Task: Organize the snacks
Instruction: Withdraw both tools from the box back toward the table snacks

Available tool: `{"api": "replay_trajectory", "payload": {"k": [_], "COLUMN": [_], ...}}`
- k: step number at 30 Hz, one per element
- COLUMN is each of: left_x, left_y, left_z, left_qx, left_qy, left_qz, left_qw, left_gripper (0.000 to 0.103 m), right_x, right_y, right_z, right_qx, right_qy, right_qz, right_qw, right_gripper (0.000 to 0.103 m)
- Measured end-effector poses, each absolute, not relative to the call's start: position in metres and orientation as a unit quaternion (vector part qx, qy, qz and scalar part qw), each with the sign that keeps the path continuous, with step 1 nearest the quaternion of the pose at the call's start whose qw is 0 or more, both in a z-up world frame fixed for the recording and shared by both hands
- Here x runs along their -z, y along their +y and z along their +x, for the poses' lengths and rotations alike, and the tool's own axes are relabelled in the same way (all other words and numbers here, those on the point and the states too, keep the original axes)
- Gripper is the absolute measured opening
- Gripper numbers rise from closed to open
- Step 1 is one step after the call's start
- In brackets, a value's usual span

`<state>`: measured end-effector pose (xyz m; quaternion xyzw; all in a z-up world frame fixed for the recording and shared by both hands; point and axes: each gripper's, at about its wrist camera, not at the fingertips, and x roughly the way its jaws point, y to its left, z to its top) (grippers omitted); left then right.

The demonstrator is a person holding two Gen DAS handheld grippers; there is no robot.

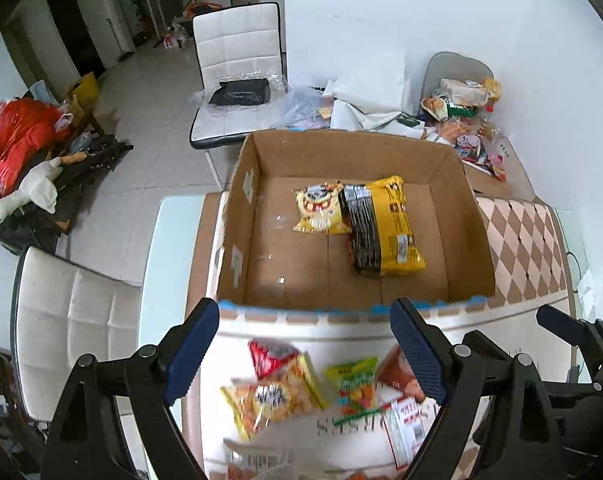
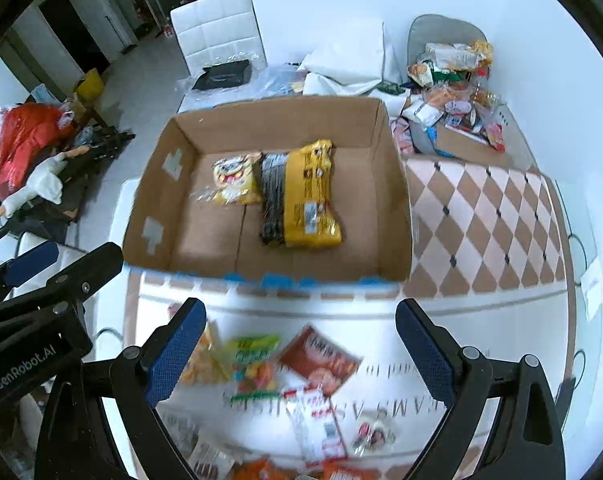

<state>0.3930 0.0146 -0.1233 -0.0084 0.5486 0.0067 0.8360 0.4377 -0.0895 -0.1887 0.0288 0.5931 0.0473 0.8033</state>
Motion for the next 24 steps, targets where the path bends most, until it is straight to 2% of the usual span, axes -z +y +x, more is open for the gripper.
{"api": "replay_trajectory", "payload": {"k": [6, 11, 24], "left_x": [0.130, 0.158, 0.296], "left_y": [0.022, 0.020, 0.009], "left_z": [0.344, 0.298, 0.205], "left_qx": [-0.016, -0.024, -0.010], "left_qy": [0.565, 0.596, 0.730], "left_qz": [-0.021, -0.006, 0.047], "left_qw": [0.825, 0.803, 0.682], "left_gripper": [0.087, 0.087, 0.087], "right_x": [0.194, 0.227, 0.354], "right_y": [-0.100, -0.116, -0.168], "right_z": [0.386, 0.334, 0.231], "right_qx": [-0.054, -0.047, 0.020], "right_qy": [0.620, 0.667, 0.785], "right_qz": [0.045, 0.058, 0.133], "right_qw": [0.781, 0.741, 0.604], "right_gripper": [0.098, 0.098, 0.098]}}
